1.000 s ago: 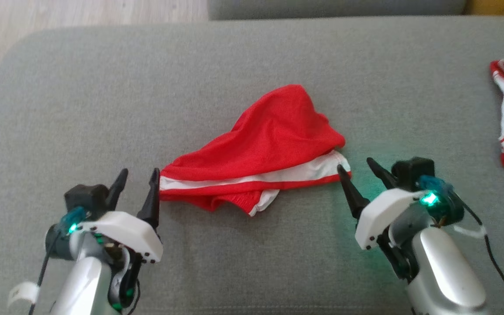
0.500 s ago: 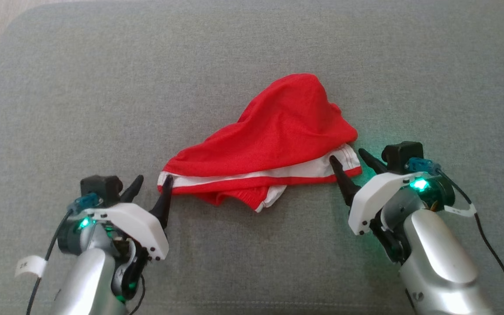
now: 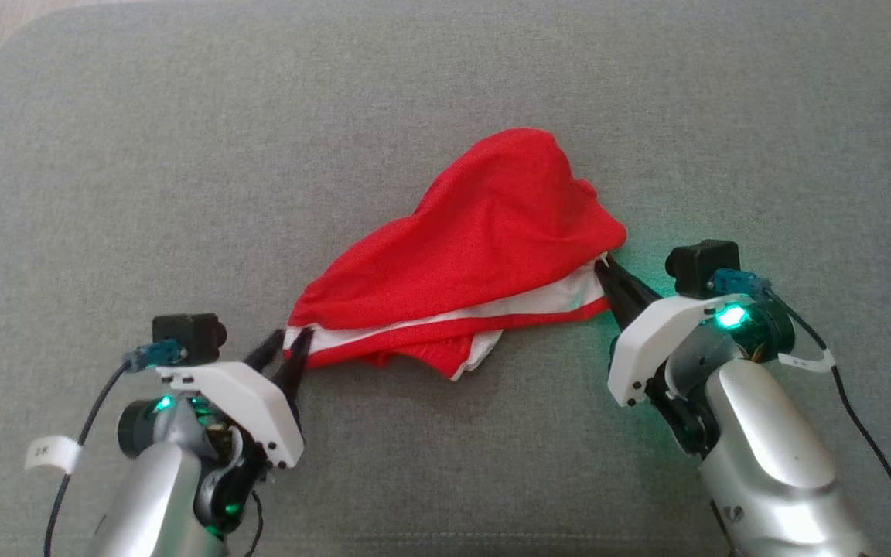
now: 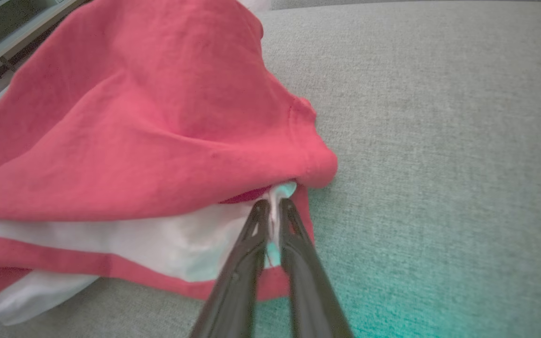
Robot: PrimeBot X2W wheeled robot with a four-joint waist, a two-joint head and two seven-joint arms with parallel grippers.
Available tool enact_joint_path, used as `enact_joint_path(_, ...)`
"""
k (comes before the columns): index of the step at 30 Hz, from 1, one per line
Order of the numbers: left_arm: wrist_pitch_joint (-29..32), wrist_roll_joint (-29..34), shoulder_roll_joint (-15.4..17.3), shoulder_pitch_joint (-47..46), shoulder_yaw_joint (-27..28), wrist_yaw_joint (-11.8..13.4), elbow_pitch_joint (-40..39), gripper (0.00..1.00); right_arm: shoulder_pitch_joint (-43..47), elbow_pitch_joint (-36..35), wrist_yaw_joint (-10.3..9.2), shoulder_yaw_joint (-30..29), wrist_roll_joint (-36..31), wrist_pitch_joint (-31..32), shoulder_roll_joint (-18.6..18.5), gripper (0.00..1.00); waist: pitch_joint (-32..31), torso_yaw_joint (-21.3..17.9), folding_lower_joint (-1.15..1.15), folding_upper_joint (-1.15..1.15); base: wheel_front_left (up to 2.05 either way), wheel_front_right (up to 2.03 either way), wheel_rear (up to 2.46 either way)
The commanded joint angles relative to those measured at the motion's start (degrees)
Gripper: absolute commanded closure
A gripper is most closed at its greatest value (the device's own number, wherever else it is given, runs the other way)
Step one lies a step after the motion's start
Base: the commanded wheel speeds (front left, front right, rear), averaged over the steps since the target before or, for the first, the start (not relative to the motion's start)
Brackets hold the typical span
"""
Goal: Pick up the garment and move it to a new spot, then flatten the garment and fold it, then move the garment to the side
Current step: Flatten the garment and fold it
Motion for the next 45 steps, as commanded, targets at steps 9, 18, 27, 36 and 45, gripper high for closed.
enact_joint_path(9, 4.4, -4.6, 2.2, -1.2, 0.5, -1.5, -8.1, 1.00, -1.5, -6.3, -0.04, 0.0, 2.0, -0.1, 0.0, 1.00, 0.4, -0.5, 0.00, 0.00, 0.00, 0.00, 0.00)
enact_joint_path(18, 14.2, -14.4, 5.9, 1.7, 4.3, -1.1, -31.6, 1.00, 4.1, -23.3, -0.04, -3.2, 9.4, 6.9, -2.8, 1.00, -0.2, -1.3, 0.00, 0.00, 0.00, 0.00, 0.00)
enact_joint_path(27, 21.1, -24.4, 6.2, 4.6, 7.8, 2.0, -52.2, 1.00, 11.8, -46.4, -0.04, -10.6, 20.2, 16.6, -6.1, 1.00, -2.5, -2.8, 0.00, 0.00, 0.00, 0.00, 0.00)
enact_joint_path(36, 26.1, -31.9, 5.7, 5.8, 8.3, 5.6, -65.3, 1.00, 16.4, -66.5, -0.04, -20.3, 29.5, 23.5, -4.0, 1.00, -3.3, -4.7, 0.00, 0.00, 0.00, 0.00, 0.00)
enact_joint_path(45, 33.2, -31.8, 10.2, -4.4, 10.3, 9.4, -66.4, 1.00, 11.1, -72.6, -0.04, -28.0, 32.2, 30.4, -2.4, 1.00, 1.9, -4.9, 0.00, 0.00, 0.00, 0.00, 0.00)
